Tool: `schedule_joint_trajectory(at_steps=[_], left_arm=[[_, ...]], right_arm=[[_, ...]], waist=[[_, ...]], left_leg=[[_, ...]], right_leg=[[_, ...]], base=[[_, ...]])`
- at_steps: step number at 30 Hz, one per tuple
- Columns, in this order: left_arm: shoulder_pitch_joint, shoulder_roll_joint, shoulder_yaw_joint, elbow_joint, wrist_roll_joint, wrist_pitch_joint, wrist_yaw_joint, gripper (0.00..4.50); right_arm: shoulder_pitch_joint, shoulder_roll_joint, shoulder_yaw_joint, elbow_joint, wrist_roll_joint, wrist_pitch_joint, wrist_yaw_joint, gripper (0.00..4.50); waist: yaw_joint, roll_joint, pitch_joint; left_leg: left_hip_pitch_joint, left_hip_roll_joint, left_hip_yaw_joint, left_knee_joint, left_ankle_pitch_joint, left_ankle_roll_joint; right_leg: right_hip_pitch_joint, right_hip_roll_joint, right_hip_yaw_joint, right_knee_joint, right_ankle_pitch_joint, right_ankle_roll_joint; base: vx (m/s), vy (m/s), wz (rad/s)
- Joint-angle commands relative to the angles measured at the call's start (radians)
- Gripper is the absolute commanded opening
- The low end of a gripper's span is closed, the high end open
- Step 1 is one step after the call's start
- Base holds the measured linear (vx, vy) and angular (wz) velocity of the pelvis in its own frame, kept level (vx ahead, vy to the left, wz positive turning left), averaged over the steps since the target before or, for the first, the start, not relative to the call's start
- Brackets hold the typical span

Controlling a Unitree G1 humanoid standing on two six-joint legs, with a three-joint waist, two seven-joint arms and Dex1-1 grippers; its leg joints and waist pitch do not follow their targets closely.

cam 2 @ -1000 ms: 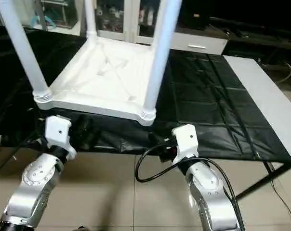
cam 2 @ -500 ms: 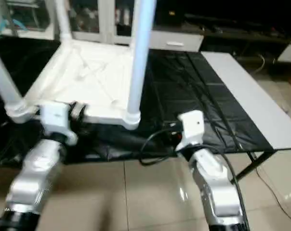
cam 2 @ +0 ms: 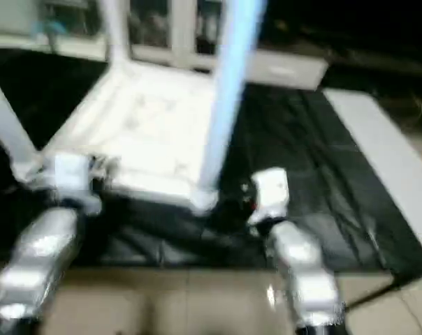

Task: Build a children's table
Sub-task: Move to table

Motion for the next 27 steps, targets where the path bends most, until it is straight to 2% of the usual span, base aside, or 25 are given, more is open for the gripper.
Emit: schedule_joint_trajectory(at_steps=[1, 2, 3, 4, 5, 6, 7, 9, 10, 11, 12, 13, 14, 15, 17, 18, 19, 20, 21, 22, 23, 24, 25, 26, 27], left_arm=[[-0.016, -0.025, -0.036, -0.023, -0.016, 0.013, -0.014, 1.42], [-0.015, -0.025, -0.033, -0.021, -0.015, 0.012, -0.014, 1.42], [-0.015, -0.027, -0.032, -0.02, -0.012, 0.013, -0.017, 1.42], [-0.015, -0.027, -0.032, -0.02, -0.011, 0.013, -0.017, 1.42], [-0.014, -0.027, -0.032, -0.021, -0.01, 0.015, -0.022, 1.42], [-0.014, -0.024, -0.034, -0.021, -0.009, 0.015, -0.027, 1.42], [-0.018, -0.013, -0.032, -0.016, -0.01, 0.015, -0.037, 1.42], [-0.027, -0.002, -0.022, -0.006, -0.014, 0.013, -0.045, 1.42], [-0.034, 0.004, -0.018, 0.001, -0.015, 0.011, -0.053, 1.42], [-0.04, 0.006, -0.017, 0.006, -0.013, 0.011, -0.059, 1.42], [-0.043, 0.015, -0.018, 0.012, -0.014, 0.01, -0.074, 1.42], [-0.047, 0.023, -0.019, 0.02, -0.015, 0.008, -0.086, 1.42], [-0.049, 0.025, -0.019, 0.024, -0.015, 0.005, -0.091, 1.42], [-0.051, 0.027, -0.02, 0.029, -0.014, 0.006, -0.096, 1.42], [-0.061, 0.04, -0.022, 0.045, -0.011, 0.006, -0.11, 1.42], [-0.066, 0.044, -0.022, 0.049, -0.016, 0.006, -0.116, 1.42], [-0.072, 0.05, -0.022, 0.055, -0.021, 0.007, -0.124, 1.42], [-0.077, 0.054, -0.022, 0.06, -0.022, 0.005, -0.129, 1.42], [-0.078, 0.054, -0.022, 0.061, -0.022, 0.005, -0.13, 1.42], [-0.093, 0.057, -0.017, 0.078, -0.026, 0.001, -0.135, 1.42], [-0.096, 0.056, -0.016, 0.083, -0.026, 0.0, -0.138, 1.42], [-0.101, 0.055, -0.014, 0.09, -0.025, -0.003, -0.141, 1.42], [-0.104, 0.053, -0.014, 0.094, -0.025, -0.005, -0.145, 1.42], [-0.105, 0.053, -0.014, 0.095, -0.025, -0.005, -0.146, 1.42], [-0.105, 0.049, -0.017, 0.095, -0.03, -0.005, -0.157, 1.42]], right_arm=[[0.001, -0.027, -0.027, -0.017, 0.009, 0.004, 0.003, 3.81], [0.0, -0.031, -0.028, -0.016, 0.011, 0.002, 0.006, 3.81], [-0.002, -0.034, -0.03, -0.013, 0.013, -0.001, 0.007, 3.81], [-0.003, -0.035, -0.031, -0.013, 0.013, -0.001, 0.008, 3.81], [-0.004, -0.036, -0.034, -0.012, 0.016, -0.002, 0.008, 3.81], [-0.007, -0.039, -0.04, -0.01, 0.019, -0.003, 0.011, 3.81], [-0.007, -0.041, -0.051, -0.01, 0.019, -0.005, 0.016, 3.81], [-0.001, -0.044, -0.056, -0.009, 0.017, -0.011, 0.014, 3.81], [0.003, -0.047, -0.058, -0.009, 0.016, -0.015, 0.014, 3.81], [0.005, -0.051, -0.06, -0.008, 0.017, -0.018, 0.014, 3.81], [0.012, -0.056, -0.063, -0.009, 0.018, -0.023, 0.014, 3.81], [0.018, -0.062, -0.067, -0.01, 0.02, -0.028, 0.013, 3.81], [0.02, -0.065, -0.069, -0.01, 0.021, -0.03, 0.013, 3.81], [0.021, -0.068, -0.072, -0.009, 0.021, -0.031, 0.012, 3.81], [0.025, -0.073, -0.086, -0.014, 0.023, -0.031, 0.018, 3.81], [0.025, -0.075, -0.09, -0.015, 0.024, -0.03, 0.021, 3.81], [0.027, -0.077, -0.093, -0.019, 0.024, -0.029, 0.022, 3.81], [0.027, -0.078, -0.095, -0.02, 0.025, -0.029, 0.023, 3.81], [0.027, -0.078, -0.095, -0.02, 0.025, -0.029, 0.023, 3.81], [0.025, -0.081, -0.097, -0.019, 0.023, -0.03, 0.024, 3.81], [0.023, -0.082, -0.097, -0.017, 0.023, -0.031, 0.023, 3.81], [0.023, -0.083, -0.095, -0.018, 0.024, -0.031, 0.023, 3.81], [0.024, -0.086, -0.092, -0.022, 0.024, -0.031, 0.023, 3.81], [0.024, -0.086, -0.09, -0.023, 0.024, -0.031, 0.023, 3.81], [0.027, -0.09, -0.086, -0.03, 0.026, -0.028, 0.031, 3.81]], waist=[[-0.027, 0.029, -0.068], [-0.023, 0.025, -0.058], [-0.024, -0.002, -0.038], [-0.024, -0.027, -0.032], [0.008, -0.081, -0.024], [0.032, -0.054, -0.031], [0.042, -0.052, -0.031], [0.037, -0.029, -0.016], [0.036, -0.016, -0.013], [0.019, 0.014, -0.01], [-0.015, 0.043, -0.007], [-0.036, 0.068, -0.013], [-0.047, 0.064, -0.026], [-0.052, 0.067, -0.028], [-0.067, 0.048, -0.035], [-0.063, 0.013, -0.041], [-0.025, -0.017, -0.061], [0.004, -0.011, -0.064], [0.015, -0.01, -0.056], [0.019, 0.001, -0.053], [0.019, 0.016, -0.043], [0.008, 0.061, -0.045], [-0.039, 0.107, -0.025], [-0.071, 0.099, -0.052], [-0.058, 0.091, -0.057]], left_leg=[[0.147, 0.14, -0.079, -0.102, 0.56, 0.469], [0.117, 0.122, -0.042, -0.125, 0.475, 0.442], [0.087, 0.09, 0.012, -0.155, 0.257, 0.405], [0.07, 0.06, 0.037, -0.152, 0.113, 0.356], [0.027, -0.036, 0.085, -0.075, -0.171, 0.213], [0.029, -0.033, 0.039, 0.054, -0.115, 0.114], [-0.016, -0.023, 0.009, 0.067, -0.051, 0.058], [-0.022, -0.005, -0.007, 0.041, -0.002, 0.03], [-0.011, -0.002, -0.002, 0.01, 0.015, 0.03], [0.024, 0.018, 0.014, -0.083, 0.012, 0.024], [0.05, 0.066, -0.02, -0.16, -0.183, 0.038], [0.128, 0.115, -0.072, -0.192, -0.358, 0.044], [0.152, 0.124, -0.09, -0.199, -0.375, 0.065], [0.169, 0.12, -0.102, -0.197, -0.313, 0.154], [0.175, 0.086, -0.085, -0.172, -0.129, 0.304], [0.144, 0.028, -0.027, -0.132, -0.033, 0.332], [0.001, -0.072, 0.028, -0.027, 0.028, 0.294], [-0.044, -0.048, 0.016, 0.03, 0.003, 0.245], [-0.091, -0.006, -0.005, 0.076, 0.036, 0.113], [-0.106, 0.004, -0.008, 0.057, 0.086, 0.03], [-0.091, 0.013, -0.008, 0.019, 0.114, 0.022], [-0.036, 0.033, 0.004, -0.09, 0.166, 0.052], [0.037, 0.084, -0.064, -0.156, 0.046, 0.127], [0.113, 0.13, -0.111, -0.161, 0.005, 0.2], [0.139, 0.145, -0.127, -0.14, -0.04, 0.299]], right_leg=[[-0.148, -0.042, 0.002, 0.018, 0.069, 0.064], [-0.142, -0.037, -0.003, 0.018, 0.117, 0.053], [-0.127, -0.046, 0.017, -0.061, 0.229, -0.013], [-0.095, -0.065, 0.049, -0.139, 0.249, -0.047], [-0.017, -0.103, 0.141, -0.266, -0.218, 0.01], [0.022, -0.224, 0.213, -0.331, -0.72, -0.065], [0.064, -0.22, 0.215, -0.307, -0.697, -0.143], [0.063, -0.199, 0.182, -0.301, -0.511, -0.265], [0.054, -0.175, 0.156, -0.302, -0.478, -0.289], [0.028, -0.109, 0.079, -0.288, -0.421, -0.285], [0.003, -0.046, 0.025, -0.233, -0.323, -0.233], [-0.053, -0.035, 0.008, -0.148, -0.133, -0.211], [-0.062, -0.04, 0.003, -0.126, -0.039, -0.193], [-0.088, -0.045, 0.0, -0.103, 0.069, -0.139], [-0.103, -0.065, 0.009, -0.118, 0.146, -0.11], [-0.065, -0.095, 0.046, -0.182, 0.202, -0.148], [0.104, -0.154, 0.15, -0.224, 0.228, -0.269], [0.151, -0.241, 0.204, -0.261, 0.199, -0.349], [0.152, -0.259, 0.18, -0.259, 0.2, -0.42], [0.137, -0.213, 0.137, -0.251, 0.212, -0.445], [0.114, -0.189, 0.103, -0.257, 0.171, -0.443], [0.088, -0.104, 0.028, -0.252, 0.055, -0.366], [0.003, 0.005, -0.029, -0.135, -0.025, -0.222], [-0.048, -0.005, -0.019, -0.096, -0.054, -0.169], [-0.084, -0.03, -0.005, -0.057, -0.03, -0.09]], base=[[0.106, -0.036, -0.08], [0.055, -0.021, -0.04], [0.055, -0.021, -0.04], [0.017, -0.066, -0.06], [0.03, -0.076, -0.01], [0.03, -0.076, -0.01], [0.067, -0.04, -0.01], [0.062, -0.001, -0.02], [0.066, 0.019, 0.1], [0.086, 0.079, 0.05], [0.086, 0.079, 0.05], [0.137, 0.096, 0.06], [0.144, 0.066, 0.15], [0.144, 0.066, 0.15], [0.127, 0.031, 0.08], [0.13, 0.007, 0.11], [0.147, -0.016, 0.12], [0.144, -0.001, -0.04], [0.144, -0.001, -0.04], [0.126, 0.002, -0.12], [0.116, 0.009, -0.01], [0.116, 0.009, -0.01], [0.134, 0.058, 0.03], [0.166, 0.065, 0.04], [0.166, 0.065, 0.04]])
